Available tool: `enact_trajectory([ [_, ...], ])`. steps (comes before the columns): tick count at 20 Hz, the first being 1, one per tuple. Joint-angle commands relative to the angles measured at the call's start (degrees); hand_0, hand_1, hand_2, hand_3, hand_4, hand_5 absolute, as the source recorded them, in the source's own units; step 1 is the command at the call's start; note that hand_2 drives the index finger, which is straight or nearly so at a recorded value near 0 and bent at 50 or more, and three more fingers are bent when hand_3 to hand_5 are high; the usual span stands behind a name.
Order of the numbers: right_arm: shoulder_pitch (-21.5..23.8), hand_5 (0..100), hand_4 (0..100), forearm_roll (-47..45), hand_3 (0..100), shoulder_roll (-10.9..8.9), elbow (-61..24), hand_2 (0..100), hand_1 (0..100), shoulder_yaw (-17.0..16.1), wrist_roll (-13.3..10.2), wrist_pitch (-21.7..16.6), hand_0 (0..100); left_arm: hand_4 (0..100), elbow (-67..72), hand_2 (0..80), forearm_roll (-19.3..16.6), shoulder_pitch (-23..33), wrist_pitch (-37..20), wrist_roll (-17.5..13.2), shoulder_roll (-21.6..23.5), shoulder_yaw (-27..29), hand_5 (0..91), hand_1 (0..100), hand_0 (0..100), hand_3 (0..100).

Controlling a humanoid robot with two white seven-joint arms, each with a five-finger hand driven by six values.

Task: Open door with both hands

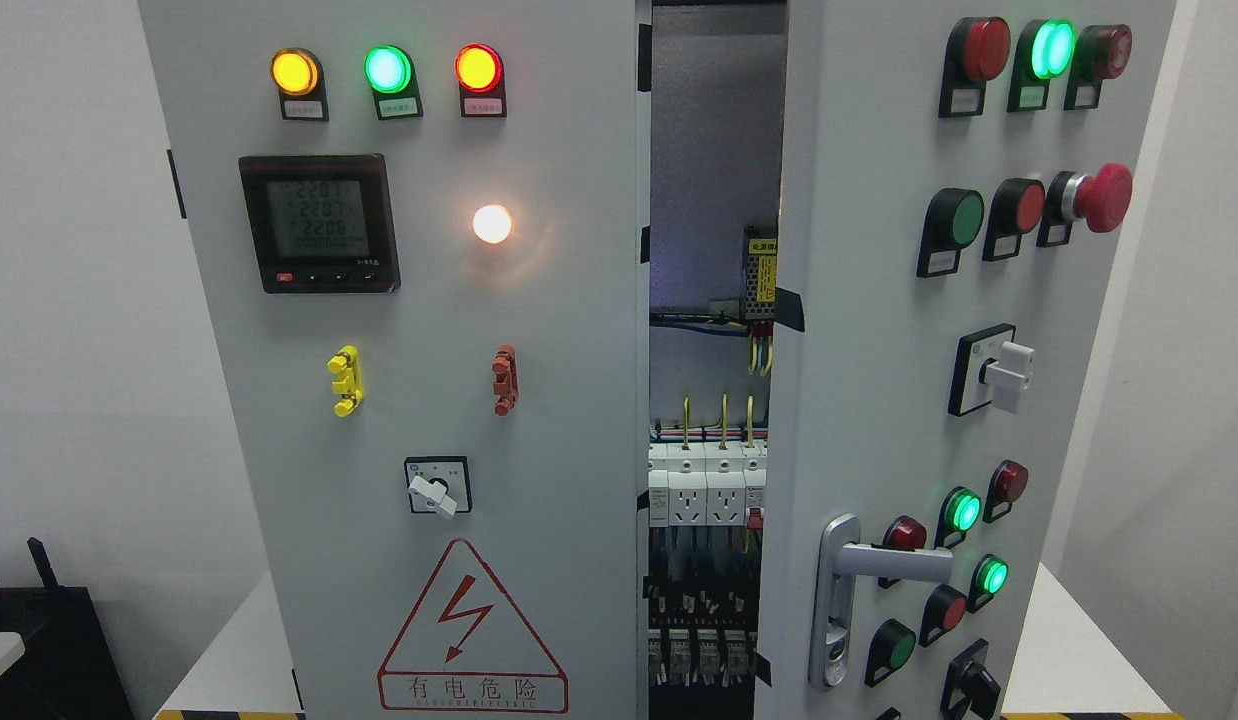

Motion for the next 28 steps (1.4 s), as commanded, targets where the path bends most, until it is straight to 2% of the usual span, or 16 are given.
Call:
enact_trajectory([
  [1,0.0,0,0,0.0,0,0.0,0.1,0,0,0.0,0.0,0.0,0,4,-15.4,0.0,5.2,2.1,-2.0,0.0,9.6,-0.5,0.0,0,0,0],
  [4,0.0,0,0,0.0,0,0.0,0.1,0,0,0.0,0.0,0.0,0,4,-16.5,0.0,6.6,2.0,-4.5,0.0,12.5,-0.2,0.0,0,0,0],
  [8,0.0,0,0,0.0,0,0.0,0.0,0,0,0.0,0.0,0.0,0,4,-16.7,0.0,13.8,1.1,-4.8,0.0,19.0,-0.1,0.0,0,0,0],
  [11,0.0,0,0,0.0,0,0.0,0.0,0,0,0.0,0.0,0.0,0,4,-16.7,0.0,16.7,-0.3,-4.9,-0.2,21.7,0.3,0.0,0,0,0],
  [15,0.0,0,0,0.0,0,0.0,0.1,0,0,0.0,0.0,0.0,0,4,-17.2,0.0,18.2,-0.8,-6.0,-0.4,23.6,1.3,0.0,0,0,0],
  [19,0.0,0,0,-0.1,0,0.0,0.0,0,0,0.0,0.0,0.0,0,4,-18.0,0.0,19.7,-3.5,-6.0,-0.4,24.9,1.3,0.0,0,0,0],
  [23,0.0,0,0,0.0,0,0.0,0.0,0,0,0.0,0.0,0.0,0,4,-18.1,0.0,25.8,-6.0,-5.9,-0.4,29.4,1.2,0.0,0,0,0],
  [26,0.0,0,0,0.0,0,0.0,0.1,0,0,0.0,0.0,0.0,0,4,-19.3,0.0,31.5,-6.2,-7.1,-0.2,34.9,1.0,0.0,0,0,0],
  [28,0.0,0,0,0.0,0,0.0,0.1,0,0,0.0,0.0,0.0,0,4,-19.3,0.0,32.1,-6.3,-8.2,-0.1,35.7,1.0,0.0,0,0,0],
])
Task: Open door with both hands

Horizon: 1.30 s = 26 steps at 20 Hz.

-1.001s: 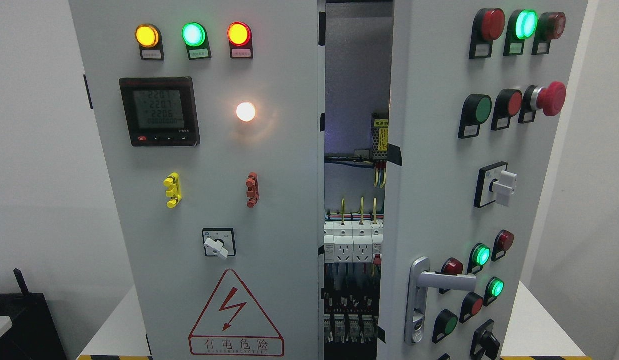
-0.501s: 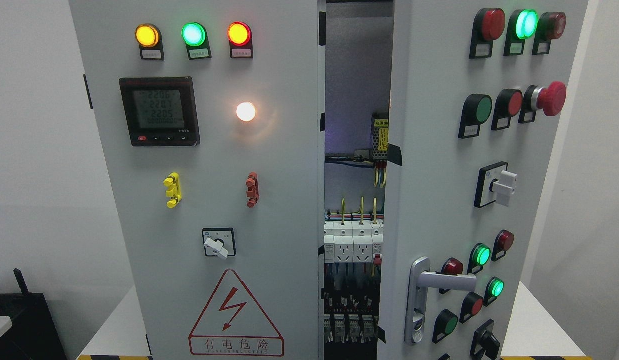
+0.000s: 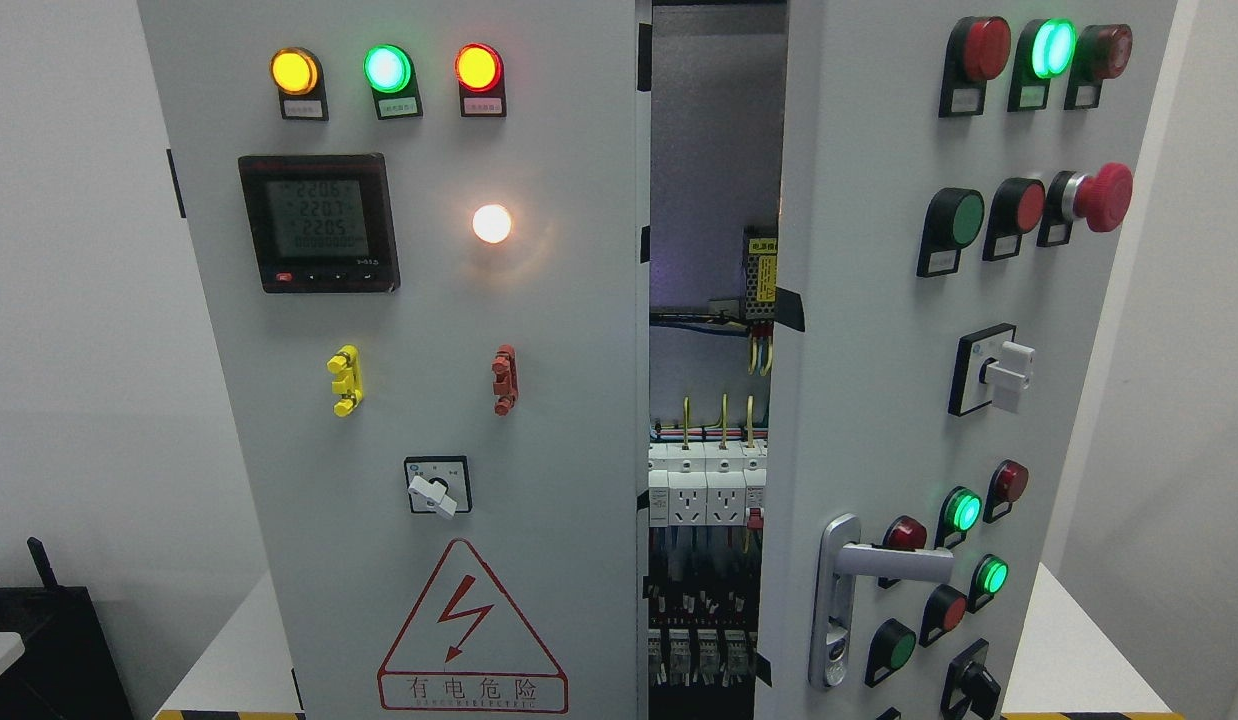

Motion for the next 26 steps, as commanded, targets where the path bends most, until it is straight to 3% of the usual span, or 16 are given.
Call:
enact_trajectory([
  [1,0.0,0,0,-0.1,0,0.0,0.0,0,0,0.0,0.0,0.0,0,4,-2.7,0.0,5.7,-1.7,-1.0,0.5,10.4,0.1,0.0,0,0,0],
  [16,0.0,0,0,0.0,0,0.0,0.0,0,0,0.0,0.0,0.0,0,4,-5.7,0.0,8.9,-4.3,-1.0,-0.2,13.8,0.0,0.0,0,0,0],
  [20,0.0,0,0,-0.1,0,0.0,0.0,0,0,0.0,0.0,0.0,0,4,-6.1,0.0,19.9,-7.1,-1.8,-0.2,22.6,-0.1,0.0,0,0,0],
  [24,0.0,0,0,0.0,0,0.0,0.0,0,0,0.0,0.0,0.0,0,4,-6.4,0.0,21.9,-9.1,-3.8,-0.2,27.0,-0.1,0.0,0,0,0],
  [26,0.0,0,0,-0.1,0,0.0,0.0,0,0,0.0,0.0,0.0,0,4,-6.9,0.0,25.1,-10.8,-4.7,-0.2,29.7,-0.1,0.0,0,0,0],
])
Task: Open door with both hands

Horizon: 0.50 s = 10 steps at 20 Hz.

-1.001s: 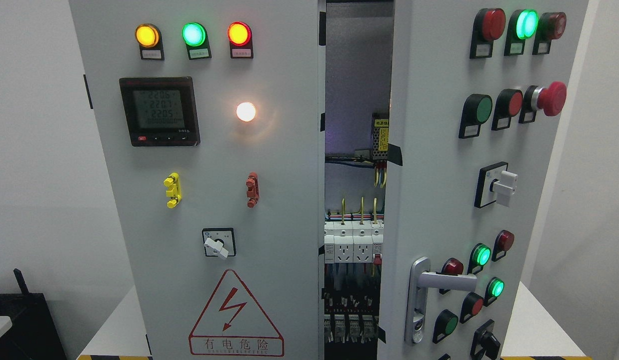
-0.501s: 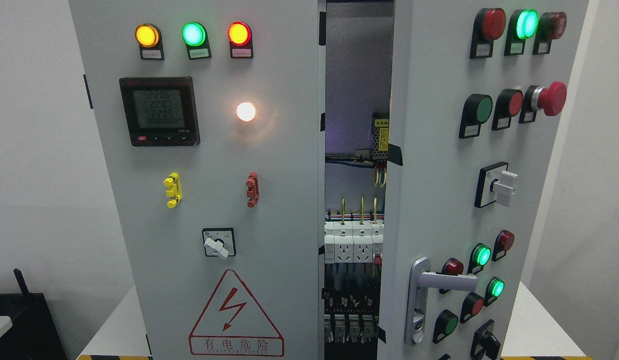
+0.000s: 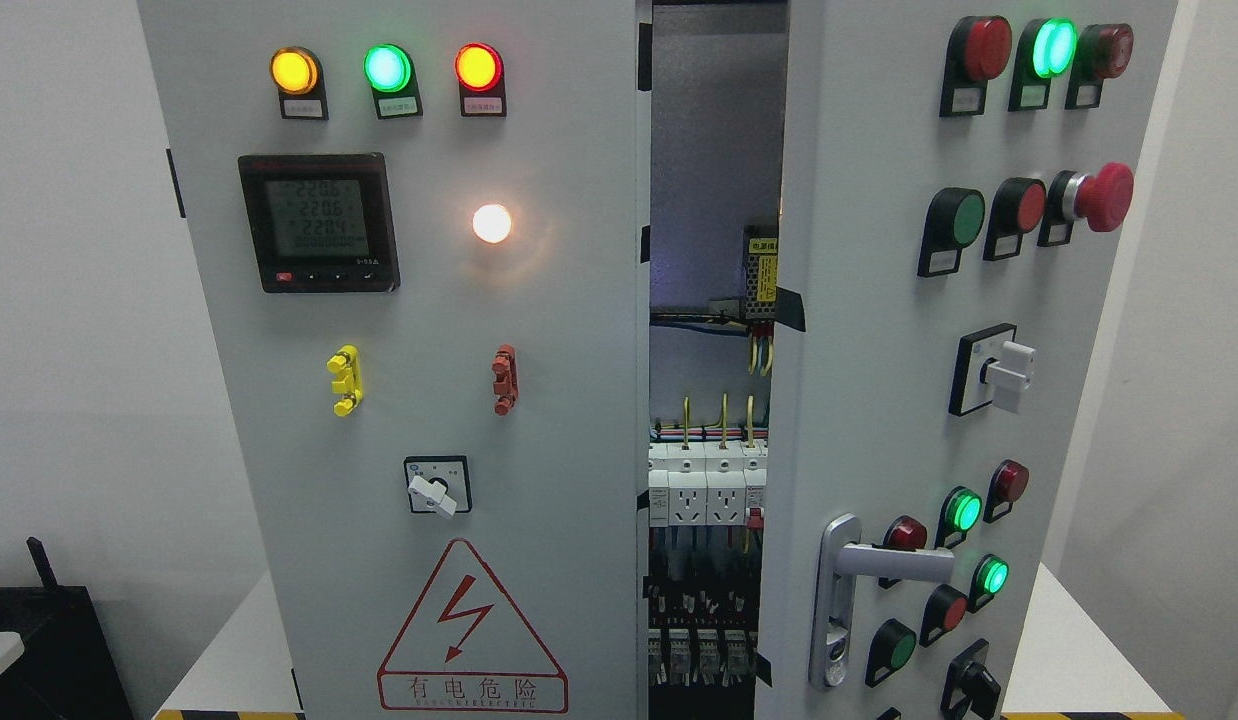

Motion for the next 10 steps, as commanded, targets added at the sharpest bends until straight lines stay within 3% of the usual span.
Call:
enact_trajectory([
  [1,0.0,0,0,0.0,0,0.0,0.0,0,0,0.0,0.0,0.0,0,4,-1.8,0.0,8.1,-4.4,-1.1,0.0,13.0,0.0,0.0,0,0,0],
  [5,0.0,0,0,0.0,0,0.0,0.0,0,0,0.0,0.0,0.0,0,4,-2.6,0.0,12.4,-7.4,-1.0,-0.8,16.8,0.0,0.0,0,0,0],
  [10,0.0,0,0,0.0,0,0.0,0.1,0,0,0.0,0.0,0.0,0,4,-2.6,0.0,22.2,-11.6,-0.6,-2.2,22.6,-0.1,0.0,0,0,0],
])
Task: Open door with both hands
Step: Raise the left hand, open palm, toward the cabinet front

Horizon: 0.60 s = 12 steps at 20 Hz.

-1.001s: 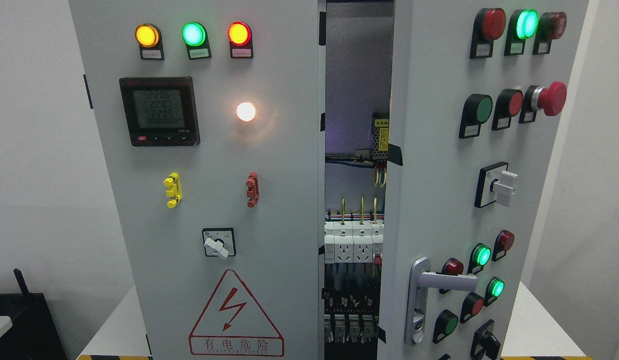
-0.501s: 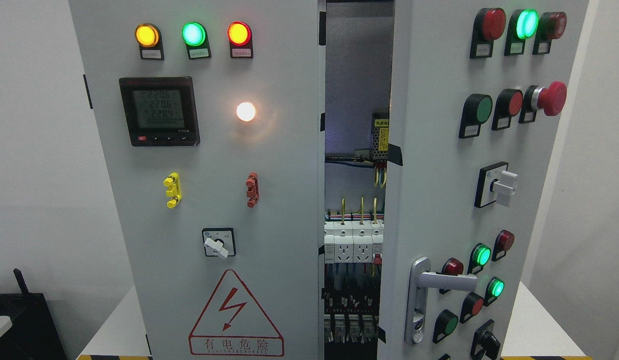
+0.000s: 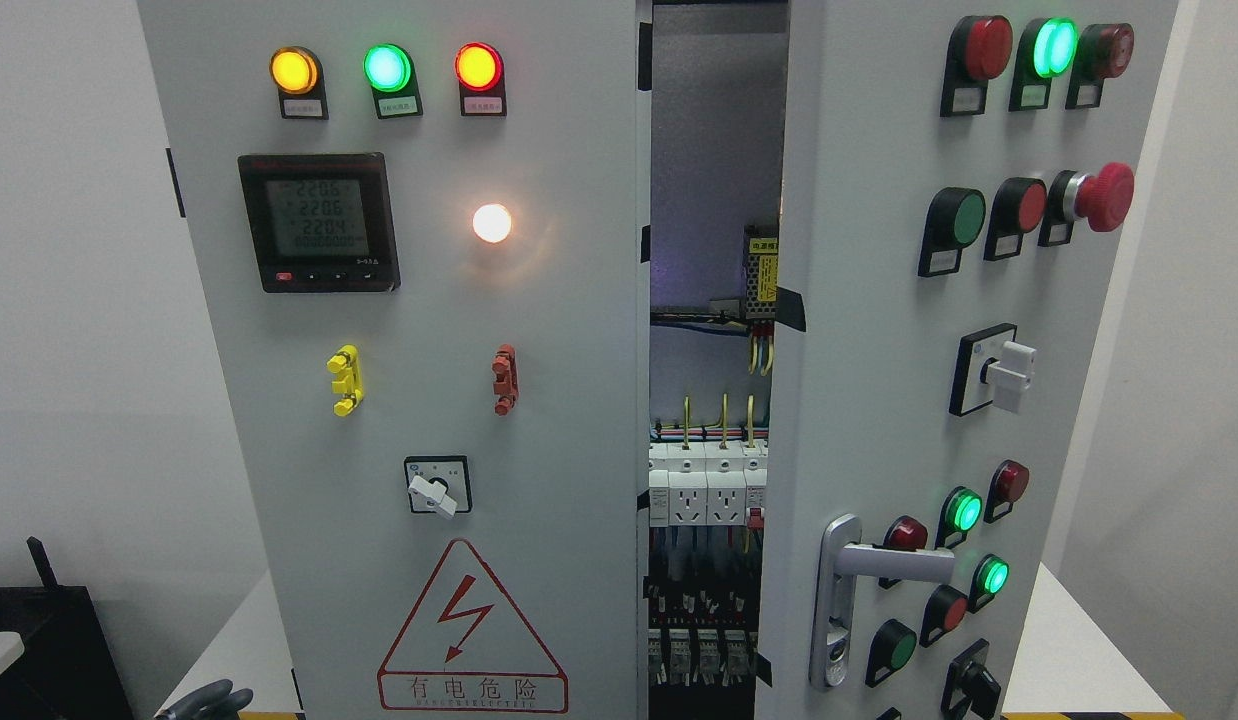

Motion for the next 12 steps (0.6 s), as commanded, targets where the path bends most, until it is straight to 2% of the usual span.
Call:
enact_trajectory([
  [1,0.0,0,0,-0.1,0,0.0,0.0,0,0,0.0,0.0,0.0,0,4,-1.1,0.0,10.4,-5.4,0.4,-0.4,13.0,-0.1,0.0,0,0,0],
  [3,0.0,0,0,0.0,0,0.0,0.1,0,0,0.0,0.0,0.0,0,4,-1.3,0.0,13.3,-7.3,0.4,-0.4,15.3,-0.1,0.0,0,0,0],
  [7,0.0,0,0,-0.1,0,0.0,0.1,0,0,0.0,0.0,0.0,0,4,-3.3,0.0,13.8,-12.6,1.8,-0.4,15.5,-2.0,0.0,0,0,0],
  [9,0.0,0,0,0.0,0,0.0,0.0,0,0,0.0,0.0,0.0,0,4,-3.9,0.0,13.9,-19.3,3.3,-0.4,15.3,-7.7,0.0,0,0,0],
  [12,0.0,0,0,0.0,0,0.0,0.1,0,0,0.0,0.0,0.0,0,4,-3.9,0.0,13.9,-31.4,4.0,-0.4,14.9,-19.6,0.0,0,0,0],
])
